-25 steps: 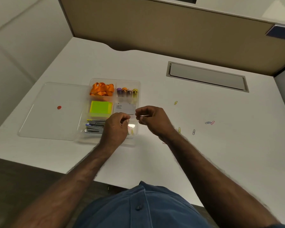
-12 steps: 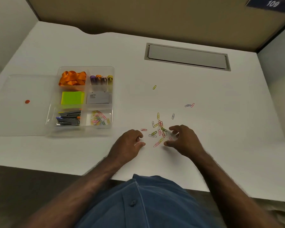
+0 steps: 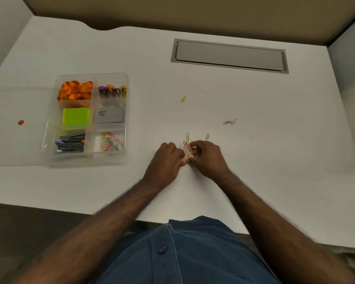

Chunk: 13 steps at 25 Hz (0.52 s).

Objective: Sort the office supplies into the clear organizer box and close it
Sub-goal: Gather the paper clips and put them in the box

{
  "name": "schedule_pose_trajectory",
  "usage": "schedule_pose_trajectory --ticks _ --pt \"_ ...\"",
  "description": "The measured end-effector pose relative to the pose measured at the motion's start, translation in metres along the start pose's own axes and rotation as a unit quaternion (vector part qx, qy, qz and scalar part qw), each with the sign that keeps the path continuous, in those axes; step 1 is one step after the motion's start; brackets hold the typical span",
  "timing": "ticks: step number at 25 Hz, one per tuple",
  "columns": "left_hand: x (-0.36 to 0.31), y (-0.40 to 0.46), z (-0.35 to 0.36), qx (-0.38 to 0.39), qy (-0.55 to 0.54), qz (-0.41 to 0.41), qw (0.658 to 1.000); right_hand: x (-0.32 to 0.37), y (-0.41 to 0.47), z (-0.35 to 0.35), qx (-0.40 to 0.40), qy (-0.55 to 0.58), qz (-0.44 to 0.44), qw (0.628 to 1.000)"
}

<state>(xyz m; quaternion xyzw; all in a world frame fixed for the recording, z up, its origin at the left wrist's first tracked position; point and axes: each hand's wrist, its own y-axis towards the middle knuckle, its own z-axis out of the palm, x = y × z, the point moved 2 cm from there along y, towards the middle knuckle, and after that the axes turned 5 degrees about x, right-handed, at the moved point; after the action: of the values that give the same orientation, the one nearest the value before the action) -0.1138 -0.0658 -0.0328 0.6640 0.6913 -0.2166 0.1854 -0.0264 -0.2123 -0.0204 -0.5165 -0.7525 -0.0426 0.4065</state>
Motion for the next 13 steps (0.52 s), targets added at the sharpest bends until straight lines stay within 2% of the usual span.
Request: schedule_pose_trajectory --ticks 2,4,7,9,13 --pt "0.003 0.01 -0.005 -0.019 0.04 -0.04 0.998 0.005 0.013 -0.01 -0.003 -0.026 -0.036 0.999" --pt "0.008 0.015 -0.007 0.0 0.055 -0.071 0.996 0.008 0.023 -0.02 0.009 -0.075 -0.073 0.994" --pt "0.009 0.021 -0.006 0.048 0.058 -0.073 0.994 0.006 0.035 -0.024 0.109 -0.186 -0.108 0.971" --pt "0.007 0.024 -0.007 0.054 0.058 -0.057 0.995 0.004 0.035 -0.018 0.159 -0.239 -0.126 0.95" --pt "0.004 0.026 -0.008 0.058 0.035 -0.042 0.997 0.006 0.019 -0.003 0.12 -0.289 -0.167 0.935"
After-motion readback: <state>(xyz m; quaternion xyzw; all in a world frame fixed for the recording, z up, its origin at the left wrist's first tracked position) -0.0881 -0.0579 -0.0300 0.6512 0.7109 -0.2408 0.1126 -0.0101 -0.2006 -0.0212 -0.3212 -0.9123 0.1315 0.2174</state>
